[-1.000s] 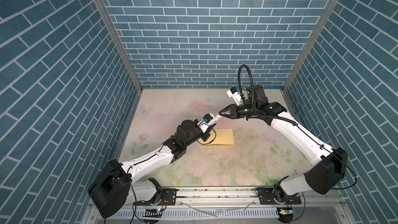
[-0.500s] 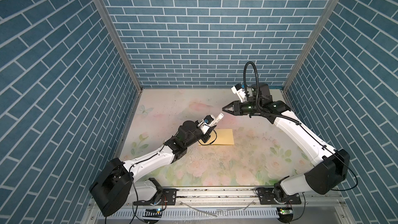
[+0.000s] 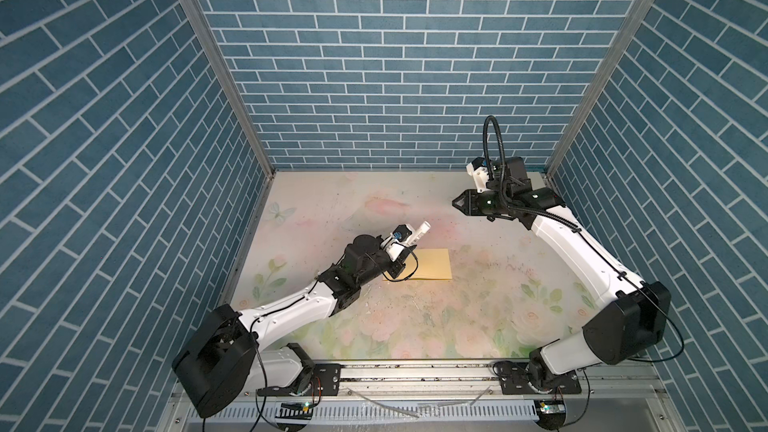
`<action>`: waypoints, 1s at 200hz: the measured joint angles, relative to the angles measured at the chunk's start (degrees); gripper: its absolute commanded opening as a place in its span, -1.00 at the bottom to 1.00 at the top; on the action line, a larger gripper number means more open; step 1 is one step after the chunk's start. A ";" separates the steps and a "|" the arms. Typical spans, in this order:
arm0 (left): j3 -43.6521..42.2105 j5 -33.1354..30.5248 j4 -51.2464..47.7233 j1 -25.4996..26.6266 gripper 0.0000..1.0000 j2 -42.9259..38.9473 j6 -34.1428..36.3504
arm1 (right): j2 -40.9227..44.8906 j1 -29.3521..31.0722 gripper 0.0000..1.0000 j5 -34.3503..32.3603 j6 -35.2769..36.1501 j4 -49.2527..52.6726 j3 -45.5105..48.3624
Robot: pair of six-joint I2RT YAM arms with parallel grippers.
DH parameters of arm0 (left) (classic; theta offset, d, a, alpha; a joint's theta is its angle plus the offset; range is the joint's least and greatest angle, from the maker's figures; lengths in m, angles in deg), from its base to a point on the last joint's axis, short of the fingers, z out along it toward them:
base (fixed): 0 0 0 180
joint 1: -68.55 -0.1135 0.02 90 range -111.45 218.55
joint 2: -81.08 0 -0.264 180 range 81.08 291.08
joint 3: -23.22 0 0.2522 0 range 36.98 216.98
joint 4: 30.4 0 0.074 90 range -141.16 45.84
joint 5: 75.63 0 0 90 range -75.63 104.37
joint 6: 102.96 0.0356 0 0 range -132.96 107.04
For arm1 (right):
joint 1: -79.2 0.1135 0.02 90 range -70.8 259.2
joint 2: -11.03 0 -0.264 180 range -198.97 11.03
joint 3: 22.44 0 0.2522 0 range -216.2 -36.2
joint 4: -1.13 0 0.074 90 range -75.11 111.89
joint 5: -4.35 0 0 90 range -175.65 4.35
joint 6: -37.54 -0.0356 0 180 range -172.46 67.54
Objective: Place the letter into the envelope and seal it
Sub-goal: 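Move the cap away with the right gripper and set it on the table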
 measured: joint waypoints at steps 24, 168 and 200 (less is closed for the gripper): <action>-0.37 -0.02 -0.04 0.04 -1.00 -0.33 -0.15 | -7.13 -1.01 -0.99 -5.77 1.77 -0.15 0.02; -0.92 -0.22 -0.07 0.13 -1.00 -2.36 -0.37 | -26.58 -2.47 -0.86 -16.61 3.54 -6.23 0.48; -0.92 -0.22 -0.07 0.22 -1.00 -2.36 -0.44 | -27.04 -2.47 -0.75 -16.57 3.54 -6.78 1.84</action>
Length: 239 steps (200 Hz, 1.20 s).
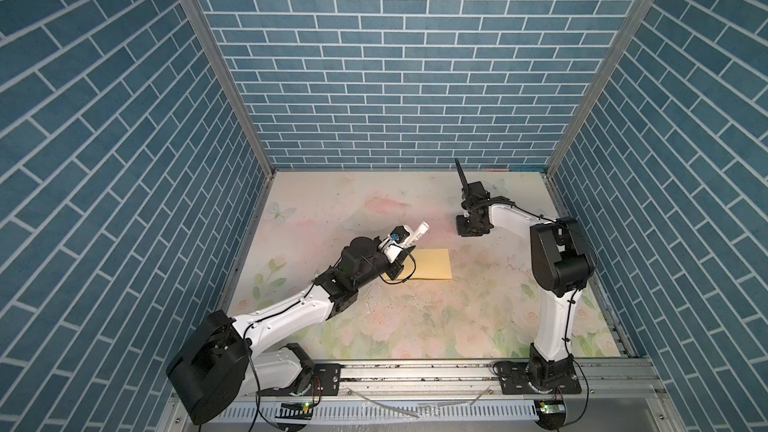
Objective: Place the letter into the envelope and seal it
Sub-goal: 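Move the cap away with the right gripper and set it on the table, then grasp the glue stick with the right gripper while the left holds it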
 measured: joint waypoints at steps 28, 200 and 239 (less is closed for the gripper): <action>0.00 0.00 0.00 0.07 -1.00 0.00 -0.17 | 0.00 0.00 -0.53 0.02 -0.02 -0.72 0.33; -0.94 -4.66 5.14 0.48 -1.00 0.55 -5.95 | 30.82 -0.04 0.47 13.99 -1.86 -1.79 7.61; -0.96 -7.08 10.71 0.61 -1.00 1.31 -10.93 | 40.35 1.16 0.52 27.02 -9.20 -14.53 13.53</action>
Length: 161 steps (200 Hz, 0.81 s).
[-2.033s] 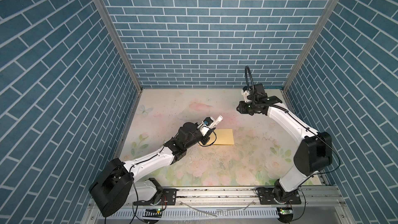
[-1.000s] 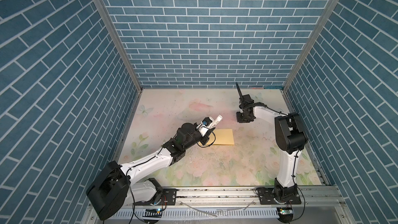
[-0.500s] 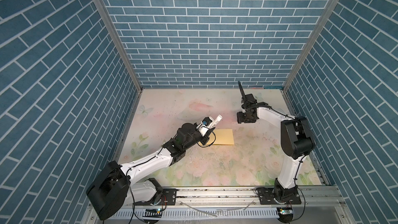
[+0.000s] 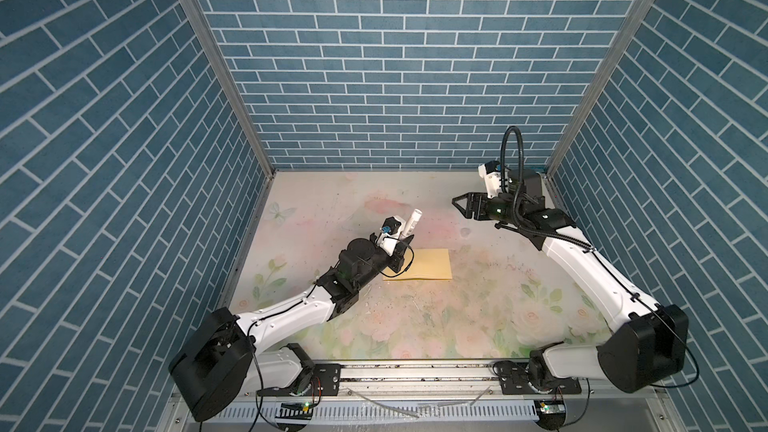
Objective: Place the letter into the envelope and seal it
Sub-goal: 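Grasp the glue stick with the right gripper while the left holds it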
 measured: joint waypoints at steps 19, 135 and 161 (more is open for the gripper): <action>-0.04 -1.03 2.25 0.09 -1.00 0.35 -2.14 | 1.22 2.67 0.55 3.28 -2.29 -4.57 0.50; -0.09 -2.40 7.41 0.33 -1.00 0.76 -7.54 | -4.33 13.92 0.44 6.86 -4.83 -14.45 -0.17; -0.09 -2.40 7.41 0.33 -1.00 0.76 -7.72 | -5.16 14.75 0.29 7.37 -5.75 -15.50 -1.09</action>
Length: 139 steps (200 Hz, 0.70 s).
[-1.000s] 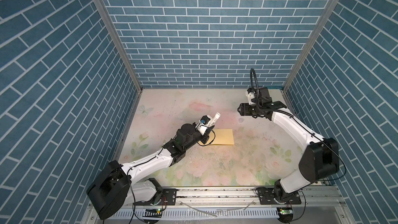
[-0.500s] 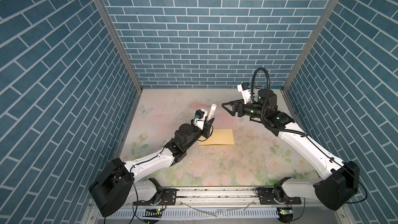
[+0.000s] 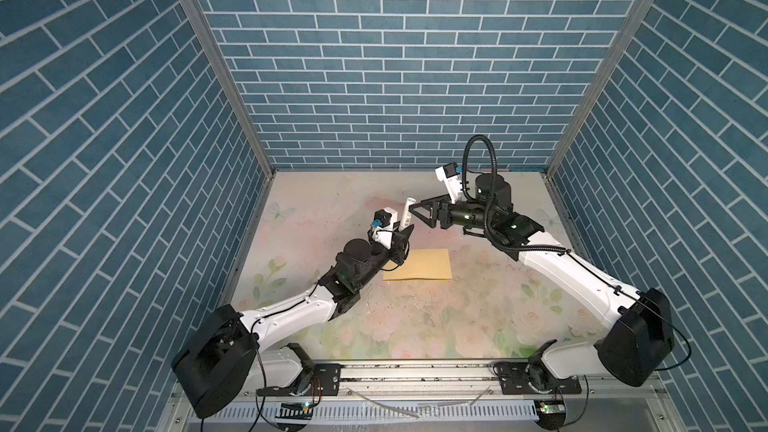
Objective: Place the letter into the envelope and seal it
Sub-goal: 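Grasp the glue stick with the right gripper while the left holds it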
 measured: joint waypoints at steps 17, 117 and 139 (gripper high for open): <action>0.00 0.02 0.00 0.00 -1.00 0.00 -0.04 | -0.76 0.39 0.13 0.28 -0.48 -0.76 -1.18; -0.17 0.02 -0.02 0.00 -1.00 0.00 -0.07 | -4.00 1.55 -0.55 1.11 -0.90 -1.77 -3.78; -0.46 0.02 0.00 0.00 -1.00 -0.07 -0.09 | -4.11 1.38 -0.73 0.76 -0.07 -1.42 -3.78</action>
